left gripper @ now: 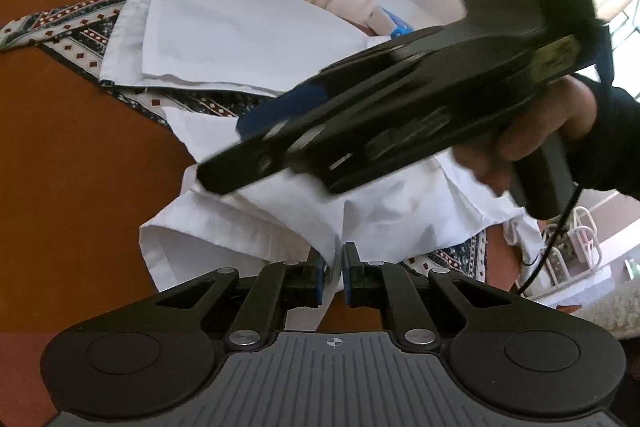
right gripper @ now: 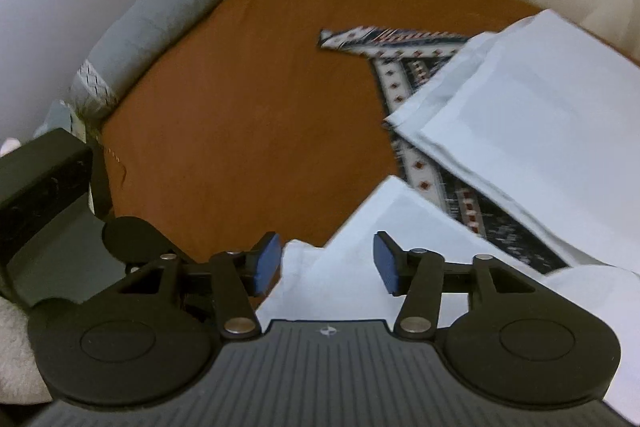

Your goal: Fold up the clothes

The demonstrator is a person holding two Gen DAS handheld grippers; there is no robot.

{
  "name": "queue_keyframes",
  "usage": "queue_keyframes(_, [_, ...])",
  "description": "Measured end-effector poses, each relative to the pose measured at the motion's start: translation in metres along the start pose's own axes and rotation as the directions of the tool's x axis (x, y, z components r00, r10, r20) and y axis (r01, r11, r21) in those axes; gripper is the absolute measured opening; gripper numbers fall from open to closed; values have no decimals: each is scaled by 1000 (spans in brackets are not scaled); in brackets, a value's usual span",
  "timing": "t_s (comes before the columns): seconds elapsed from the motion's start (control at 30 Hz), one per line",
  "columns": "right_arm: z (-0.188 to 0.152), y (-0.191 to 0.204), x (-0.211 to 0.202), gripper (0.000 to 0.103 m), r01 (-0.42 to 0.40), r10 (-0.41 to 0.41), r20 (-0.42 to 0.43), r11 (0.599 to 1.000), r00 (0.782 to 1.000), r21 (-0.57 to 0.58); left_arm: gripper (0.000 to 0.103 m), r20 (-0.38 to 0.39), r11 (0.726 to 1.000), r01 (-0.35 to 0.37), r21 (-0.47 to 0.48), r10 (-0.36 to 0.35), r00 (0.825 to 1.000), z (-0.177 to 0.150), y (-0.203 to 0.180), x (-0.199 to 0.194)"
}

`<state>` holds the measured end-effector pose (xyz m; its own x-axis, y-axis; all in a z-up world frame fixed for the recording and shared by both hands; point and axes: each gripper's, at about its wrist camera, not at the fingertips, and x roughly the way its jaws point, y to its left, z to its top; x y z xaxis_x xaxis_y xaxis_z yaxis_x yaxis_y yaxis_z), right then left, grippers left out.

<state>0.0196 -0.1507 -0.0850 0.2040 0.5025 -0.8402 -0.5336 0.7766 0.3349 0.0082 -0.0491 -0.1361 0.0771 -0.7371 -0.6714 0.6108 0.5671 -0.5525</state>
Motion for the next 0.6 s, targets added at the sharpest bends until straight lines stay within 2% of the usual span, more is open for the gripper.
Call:
queue_keyframes(0.1, [2, 8, 19, 59, 88, -90, -44, 995, 995, -50, 15, 0, 1000, -9, -4, 9, 1000, -2, 1, -1])
queue_keyframes(0.27, [10, 9, 42, 58, 156, -156, -60, 988, 986, -8, 15, -15, 1000, -9, 6, 9, 1000, -4, 2, 1])
queue_keyframes(0.33, [12, 9, 48, 54, 179, -179, -72, 984, 981, 0, 15, -24, 1000, -8, 17, 8, 1000, -6, 1, 1])
queue_keyframes(0.47, [11, -4, 45, 54, 161, -153, -75, 981, 985, 110, 15, -48, 1000, 0, 9, 0, 999, -11, 4, 4])
queue_keyframes(0.5, [12, -5, 45, 46, 177, -169, -78, 978, 983, 110, 15, -55, 1000, 1, 9, -1, 998, -12, 4, 6])
queue_keyframes(0.53, [12, -7, 44, 21, 192, -184, -80, 975, 980, 111, 15, -63, 1000, -2, 14, 3, 998, -13, 4, 7])
queue_keyframes(0.57, [13, -8, 42, 7, 195, -187, -78, 974, 979, 115, 15, -69, 1000, -5, 19, 7, 998, -14, 3, 7])
queue_keyframes(0.6, [13, -9, 40, 3, 192, -184, -74, 974, 980, 122, 20, -74, 1000, -7, 22, 9, 997, -15, 3, 7])
